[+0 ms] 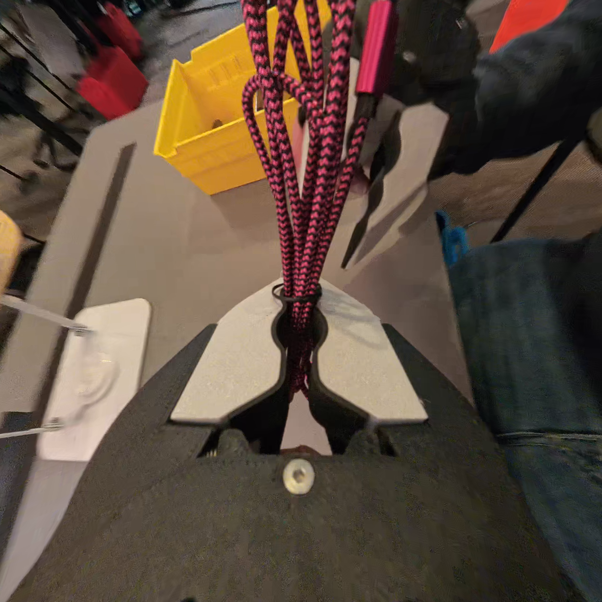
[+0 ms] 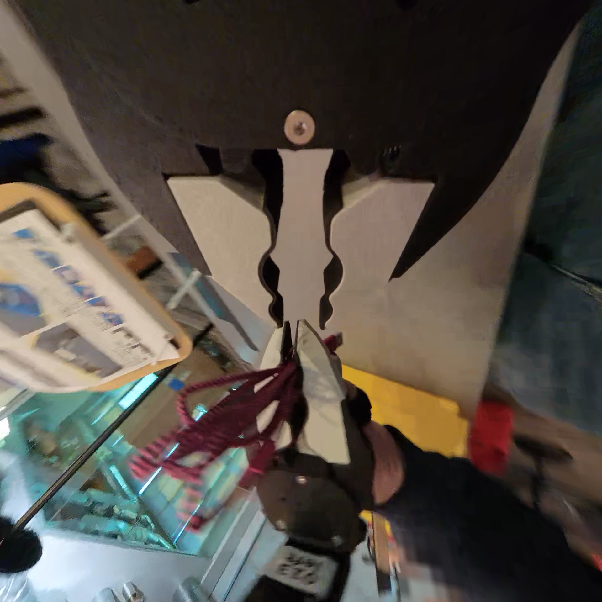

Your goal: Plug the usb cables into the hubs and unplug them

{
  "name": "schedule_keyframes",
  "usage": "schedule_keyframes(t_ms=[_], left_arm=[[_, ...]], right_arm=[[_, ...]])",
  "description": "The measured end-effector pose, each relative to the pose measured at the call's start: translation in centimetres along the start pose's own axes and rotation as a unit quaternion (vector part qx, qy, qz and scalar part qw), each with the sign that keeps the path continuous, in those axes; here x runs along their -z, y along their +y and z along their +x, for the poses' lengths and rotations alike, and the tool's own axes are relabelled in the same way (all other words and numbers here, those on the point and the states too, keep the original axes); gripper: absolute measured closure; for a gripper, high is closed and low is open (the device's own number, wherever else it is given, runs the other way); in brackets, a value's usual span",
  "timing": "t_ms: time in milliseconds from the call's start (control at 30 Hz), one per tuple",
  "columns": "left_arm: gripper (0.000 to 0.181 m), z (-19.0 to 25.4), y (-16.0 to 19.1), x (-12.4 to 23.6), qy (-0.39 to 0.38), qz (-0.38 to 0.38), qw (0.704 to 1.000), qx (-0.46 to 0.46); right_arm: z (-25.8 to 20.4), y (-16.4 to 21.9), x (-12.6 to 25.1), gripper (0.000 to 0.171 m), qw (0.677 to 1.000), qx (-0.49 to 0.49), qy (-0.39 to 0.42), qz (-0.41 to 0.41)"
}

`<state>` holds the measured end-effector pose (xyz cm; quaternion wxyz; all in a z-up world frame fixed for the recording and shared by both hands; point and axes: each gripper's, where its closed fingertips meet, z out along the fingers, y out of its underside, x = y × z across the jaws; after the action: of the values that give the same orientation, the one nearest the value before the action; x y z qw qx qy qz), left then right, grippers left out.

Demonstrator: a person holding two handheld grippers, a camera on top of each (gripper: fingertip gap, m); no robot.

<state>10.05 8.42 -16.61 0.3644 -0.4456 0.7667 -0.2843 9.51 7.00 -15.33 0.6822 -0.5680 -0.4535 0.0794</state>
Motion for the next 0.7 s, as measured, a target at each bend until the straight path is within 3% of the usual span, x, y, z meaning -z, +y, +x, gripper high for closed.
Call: schedule_keyframes(t_ms=[133,333,467,700], left_arm=[[0.174,1.1,0.1,-0.1,0.094,0.003,0.99,0.107],[0.174,3.5,-0.5,0.9,0.259,0.003,0.94,0.223],[0.173,4.4,-1.1,1.6,0.331,0.006,0.907,0.261],[0.174,6.0,-1.5,2.3,0.417,0.012,0.864,0.282]], right_arm=[[0.2,0.1,-0.3,0.153,0.981,0.181,0.033,-0.066],[0.1,-0.4,-0.2,0.153,0.914,0.386,0.032,-0.121],[-1.1,-1.1,-0.5,0.148,0.889,0.445,0.011,-0.109],[-2.3,-2.6,-0.1,0.154,0.883,0.463,-0.011,-0.075]])
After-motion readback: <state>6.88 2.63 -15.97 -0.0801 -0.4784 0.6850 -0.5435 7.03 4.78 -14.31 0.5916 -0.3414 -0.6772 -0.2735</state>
